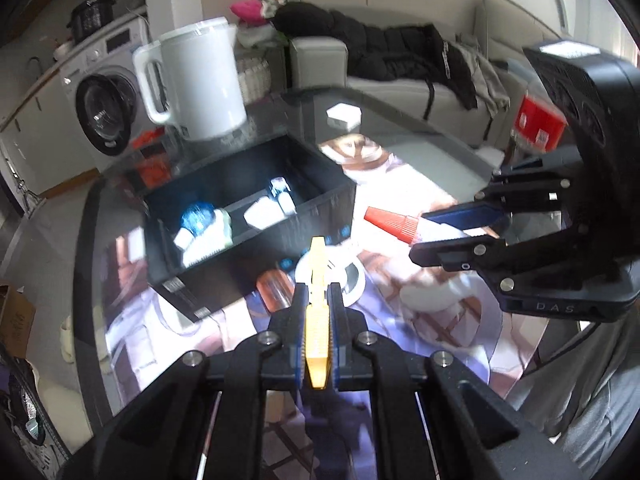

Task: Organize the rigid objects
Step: 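Close the right tool on the glue bottle while the left tool grasps the yellow clip, lift, then carry the glue bottle and yellow clip over the black box and lower them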

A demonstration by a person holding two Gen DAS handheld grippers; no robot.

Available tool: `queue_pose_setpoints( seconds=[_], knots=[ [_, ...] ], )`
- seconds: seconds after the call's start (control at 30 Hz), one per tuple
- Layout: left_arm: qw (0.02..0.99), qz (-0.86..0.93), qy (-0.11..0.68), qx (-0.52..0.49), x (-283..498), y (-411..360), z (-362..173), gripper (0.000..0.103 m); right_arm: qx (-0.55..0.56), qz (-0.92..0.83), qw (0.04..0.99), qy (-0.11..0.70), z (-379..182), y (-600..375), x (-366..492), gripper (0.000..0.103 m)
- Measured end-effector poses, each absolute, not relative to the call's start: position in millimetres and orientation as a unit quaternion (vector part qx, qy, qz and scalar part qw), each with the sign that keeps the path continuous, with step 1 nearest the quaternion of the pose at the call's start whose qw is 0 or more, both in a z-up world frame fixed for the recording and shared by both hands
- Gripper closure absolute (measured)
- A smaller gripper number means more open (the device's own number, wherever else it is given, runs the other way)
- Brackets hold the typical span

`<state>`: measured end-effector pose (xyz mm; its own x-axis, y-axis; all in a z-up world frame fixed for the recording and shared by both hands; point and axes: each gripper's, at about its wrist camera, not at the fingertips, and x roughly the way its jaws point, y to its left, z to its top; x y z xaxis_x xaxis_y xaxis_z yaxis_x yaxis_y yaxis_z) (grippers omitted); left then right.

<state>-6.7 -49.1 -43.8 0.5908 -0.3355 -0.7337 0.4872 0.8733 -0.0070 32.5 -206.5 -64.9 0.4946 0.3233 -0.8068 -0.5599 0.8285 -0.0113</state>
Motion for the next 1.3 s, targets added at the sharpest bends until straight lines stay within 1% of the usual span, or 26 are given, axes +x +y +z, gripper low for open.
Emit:
queue_pose_setpoints(
  seconds=[0.07, 0.2, 0.37, 0.6, 0.67, 0.83, 1.3],
  knots=[
    [0.905, -0.216, 0.35, 0.107, -11, -46, -30, 0.097, -0.124, 0.263, 0.869, 0.401, -51, -208, 29, 0.083],
    [0.934, -0.193, 0.291, 0.075, -15, -31, -2, 0.097, -0.101, 0.257, 0.906, 0.321, -16, -212, 15, 0.083],
    [0.966, -0.146, 0.202, 0.066, -28, -19, 25, 0.097, -0.074, 0.256, 0.941, 0.207, 22, -217, -14, 0.083],
    [0.987, -0.112, 0.109, 0.045, -49, -4, 50, 0.097, -0.075, 0.263, 0.958, 0.093, 42, -217, -50, 0.083],
    [0.989, -0.109, 0.093, 0.04, -52, 0, 56, 0.097, -0.067, 0.259, 0.961, 0.076, 46, -217, -56, 0.083],
    [0.991, -0.103, 0.08, 0.031, -52, 9, 57, 0.097, -0.049, 0.261, 0.962, 0.066, 53, -218, -55, 0.083],
    [0.992, -0.089, 0.093, -0.005, -12, 17, 52, 0.097, -0.017, 0.251, 0.965, 0.075, 54, -205, 3, 0.083]
  ],
)
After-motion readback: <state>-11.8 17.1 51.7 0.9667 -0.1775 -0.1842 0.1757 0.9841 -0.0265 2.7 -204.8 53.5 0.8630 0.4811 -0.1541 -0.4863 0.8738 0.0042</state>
